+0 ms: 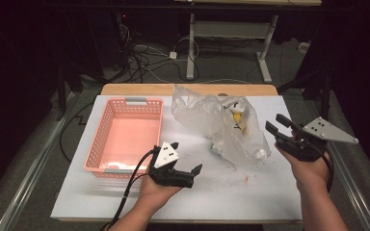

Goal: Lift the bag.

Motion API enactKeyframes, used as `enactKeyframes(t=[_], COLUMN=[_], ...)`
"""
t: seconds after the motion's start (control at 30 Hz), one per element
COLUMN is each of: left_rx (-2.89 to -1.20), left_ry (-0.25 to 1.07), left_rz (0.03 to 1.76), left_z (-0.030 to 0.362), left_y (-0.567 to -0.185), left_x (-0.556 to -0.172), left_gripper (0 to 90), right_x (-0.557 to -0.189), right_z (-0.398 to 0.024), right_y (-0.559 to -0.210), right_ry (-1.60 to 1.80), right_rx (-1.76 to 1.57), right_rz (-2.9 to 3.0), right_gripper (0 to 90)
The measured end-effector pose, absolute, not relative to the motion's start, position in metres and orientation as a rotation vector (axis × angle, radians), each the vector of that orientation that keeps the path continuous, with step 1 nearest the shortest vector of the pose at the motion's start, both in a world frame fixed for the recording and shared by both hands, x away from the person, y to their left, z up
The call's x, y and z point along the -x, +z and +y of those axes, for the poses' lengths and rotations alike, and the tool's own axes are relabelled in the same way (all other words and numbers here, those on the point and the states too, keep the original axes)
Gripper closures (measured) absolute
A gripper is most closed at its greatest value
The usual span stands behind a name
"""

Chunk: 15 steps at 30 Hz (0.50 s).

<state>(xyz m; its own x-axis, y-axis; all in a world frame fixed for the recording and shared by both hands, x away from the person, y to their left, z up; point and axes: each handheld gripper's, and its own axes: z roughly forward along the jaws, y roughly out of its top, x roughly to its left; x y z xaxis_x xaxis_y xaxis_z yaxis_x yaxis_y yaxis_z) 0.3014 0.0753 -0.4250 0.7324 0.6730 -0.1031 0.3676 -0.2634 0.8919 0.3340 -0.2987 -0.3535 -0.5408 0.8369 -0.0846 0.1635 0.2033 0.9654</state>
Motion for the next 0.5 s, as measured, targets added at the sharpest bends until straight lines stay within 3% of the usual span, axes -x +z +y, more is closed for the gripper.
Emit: enactKeyframes(t=[0.5], left_rx=[-1.916], left_ry=[0.345], left_rz=[0.79], left_z=[0.069], left_y=[-0.443], left_x=[-0.289], left_gripper=[0.0], right_x=[-0.313], right_z=[-0.307], right_y=[-0.446], right_ry=[1.285], right_rx=[-1.081], right_rz=[2.015], right_gripper=[13.5])
